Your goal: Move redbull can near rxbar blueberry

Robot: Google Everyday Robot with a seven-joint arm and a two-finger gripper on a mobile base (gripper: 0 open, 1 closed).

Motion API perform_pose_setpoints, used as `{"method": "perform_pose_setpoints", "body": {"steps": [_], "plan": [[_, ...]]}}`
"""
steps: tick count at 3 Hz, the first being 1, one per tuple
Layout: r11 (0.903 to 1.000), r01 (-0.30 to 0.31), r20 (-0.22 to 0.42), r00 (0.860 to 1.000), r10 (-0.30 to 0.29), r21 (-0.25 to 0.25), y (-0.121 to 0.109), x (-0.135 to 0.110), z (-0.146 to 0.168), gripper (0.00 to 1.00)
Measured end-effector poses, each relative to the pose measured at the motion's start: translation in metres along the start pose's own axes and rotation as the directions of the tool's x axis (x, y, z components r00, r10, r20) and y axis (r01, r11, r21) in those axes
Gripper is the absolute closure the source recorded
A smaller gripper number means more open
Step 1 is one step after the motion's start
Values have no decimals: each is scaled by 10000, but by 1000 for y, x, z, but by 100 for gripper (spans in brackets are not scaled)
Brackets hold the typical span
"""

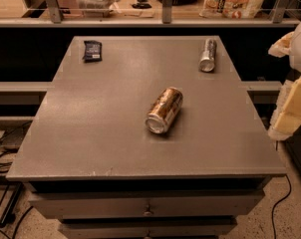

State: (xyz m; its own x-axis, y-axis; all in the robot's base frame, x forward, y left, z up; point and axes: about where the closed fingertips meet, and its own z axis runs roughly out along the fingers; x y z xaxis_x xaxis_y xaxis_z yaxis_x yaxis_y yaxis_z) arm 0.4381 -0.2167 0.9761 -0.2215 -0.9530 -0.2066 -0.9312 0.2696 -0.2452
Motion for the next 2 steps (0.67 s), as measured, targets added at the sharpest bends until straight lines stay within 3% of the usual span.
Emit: {"method": "perform_pose_setpoints", "body": {"steps": [2], "plan": [[10000,0,0,10000,0,0,0,0,0,0]]}}
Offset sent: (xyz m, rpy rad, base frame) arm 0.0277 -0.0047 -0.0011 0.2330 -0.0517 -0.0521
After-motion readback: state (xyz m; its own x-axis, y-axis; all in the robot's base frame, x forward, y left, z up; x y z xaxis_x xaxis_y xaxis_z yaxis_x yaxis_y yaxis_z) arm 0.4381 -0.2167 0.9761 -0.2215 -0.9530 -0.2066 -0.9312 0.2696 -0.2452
